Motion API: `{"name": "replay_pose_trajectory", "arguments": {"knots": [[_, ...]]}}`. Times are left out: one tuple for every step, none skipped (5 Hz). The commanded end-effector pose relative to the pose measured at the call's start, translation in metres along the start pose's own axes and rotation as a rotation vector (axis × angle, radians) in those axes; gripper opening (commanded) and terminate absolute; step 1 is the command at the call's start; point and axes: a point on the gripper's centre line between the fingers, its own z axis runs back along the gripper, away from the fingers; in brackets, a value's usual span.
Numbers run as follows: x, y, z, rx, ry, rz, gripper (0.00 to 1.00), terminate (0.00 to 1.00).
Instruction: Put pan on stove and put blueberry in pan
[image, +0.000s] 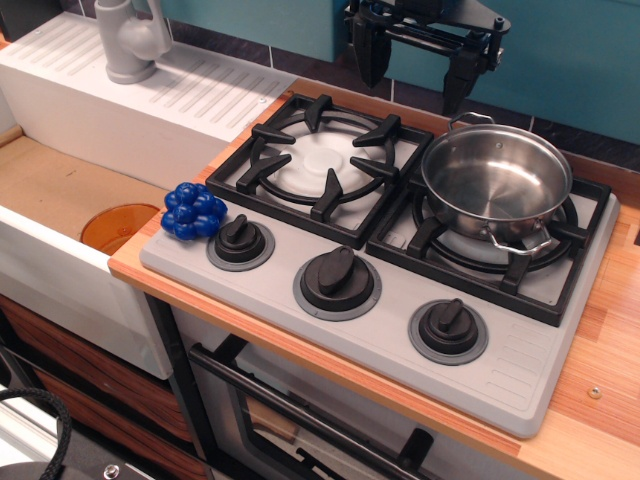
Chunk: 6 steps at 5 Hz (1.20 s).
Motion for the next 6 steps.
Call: {"name": "replay_pose_trajectory", "arguments": {"knots": [[0.0,0.0,0.0,0.0,0.0,0.0,1.0,0.0],[0.003,-0.003,-0.024,-0.018,-0.038,-0.005,1.0,0.0],[0.005,-0.008,-0.045,-0.049,-0.083,-0.003,1.0,0.0],[0.005,-0.007,-0.056,-0.058,-0.096,-0.007,1.0,0.0],[0.004,-0.009,-0.063,-0.061,-0.104,-0.007,1.0,0.0],[0.001,-0.011,-0.064,-0.057,-0.092,0.002,1.0,0.0]]}}
